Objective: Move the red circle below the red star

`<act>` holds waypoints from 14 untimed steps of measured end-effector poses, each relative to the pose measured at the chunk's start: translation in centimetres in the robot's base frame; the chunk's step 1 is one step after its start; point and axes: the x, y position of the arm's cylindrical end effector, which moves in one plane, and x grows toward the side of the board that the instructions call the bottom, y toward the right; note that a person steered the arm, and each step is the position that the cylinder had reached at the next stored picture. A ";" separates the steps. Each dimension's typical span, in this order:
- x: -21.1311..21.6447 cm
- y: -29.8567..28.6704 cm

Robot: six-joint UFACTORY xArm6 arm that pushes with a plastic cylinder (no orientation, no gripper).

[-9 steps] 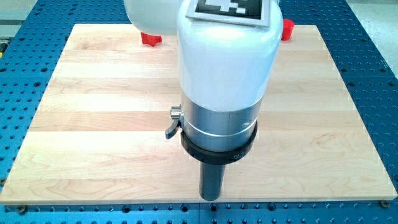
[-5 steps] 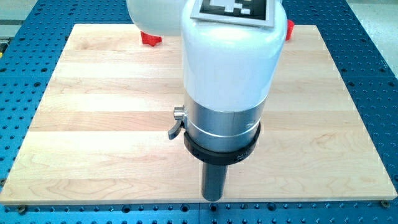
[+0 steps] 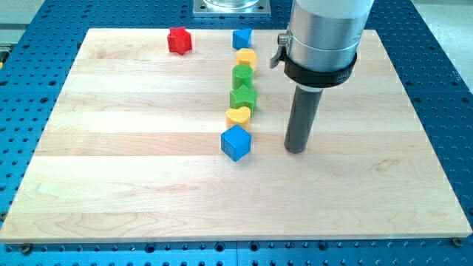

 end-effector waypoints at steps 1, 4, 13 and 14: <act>0.0 0.0; -9.2 4.1; -27.2 6.1; -26.1 2.7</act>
